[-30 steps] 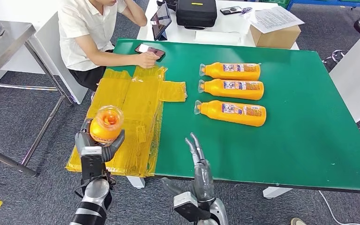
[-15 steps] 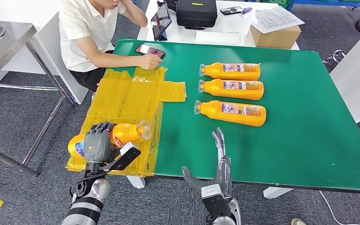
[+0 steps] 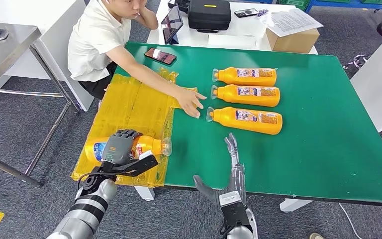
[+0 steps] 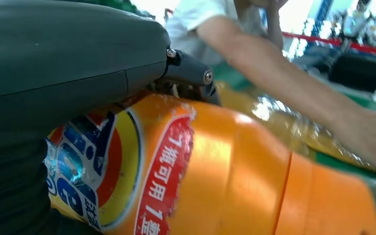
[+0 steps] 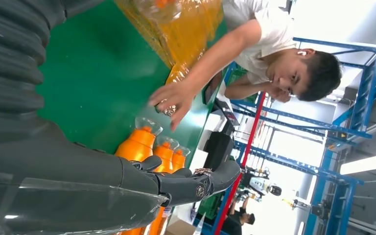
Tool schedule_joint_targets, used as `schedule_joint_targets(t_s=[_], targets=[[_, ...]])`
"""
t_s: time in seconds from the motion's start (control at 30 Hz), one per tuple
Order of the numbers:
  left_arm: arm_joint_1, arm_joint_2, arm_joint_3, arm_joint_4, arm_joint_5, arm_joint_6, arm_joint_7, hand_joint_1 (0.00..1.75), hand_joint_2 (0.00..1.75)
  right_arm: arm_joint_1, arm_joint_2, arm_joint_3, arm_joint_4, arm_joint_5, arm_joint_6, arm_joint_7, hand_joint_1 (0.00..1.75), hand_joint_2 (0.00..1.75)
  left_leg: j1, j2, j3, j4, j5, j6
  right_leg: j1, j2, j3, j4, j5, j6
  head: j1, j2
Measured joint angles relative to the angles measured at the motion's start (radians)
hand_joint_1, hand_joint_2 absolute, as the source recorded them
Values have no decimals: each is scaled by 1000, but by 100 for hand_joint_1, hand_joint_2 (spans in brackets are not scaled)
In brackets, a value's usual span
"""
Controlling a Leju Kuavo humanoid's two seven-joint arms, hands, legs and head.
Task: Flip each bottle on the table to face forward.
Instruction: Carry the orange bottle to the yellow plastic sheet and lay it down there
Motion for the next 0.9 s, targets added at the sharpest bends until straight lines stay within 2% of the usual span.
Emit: schedule_joint_targets(t_s=[0.2,0.5,0.73,0.9], targets=[[-24,17,-42,9,77,-142,-35,0,175,-5,-5,-1,0,-17,9,0,0,175,0,-1,2,0,1,0,0,-1,2,0,0,0,0,0],[-48,30,-83,-4,308,-460,-65,0,175,-11,-13,-2,0,-46,10,0,0,175,0,-3,4,0,1,0,0,-4,5,0,0,0,0,0],[-29,35,-98,-36,398,-505,-86,0,175,-12,-15,-2,0,-56,3,0,0,175,0,-3,4,0,2,0,0,-4,5,0,0,0,0,0],[39,35,-130,-125,550,-543,-86,0,175,-11,-16,-2,0,-59,-9,0,0,175,0,-2,2,0,2,0,0,-3,2,0,0,0,0,0]])
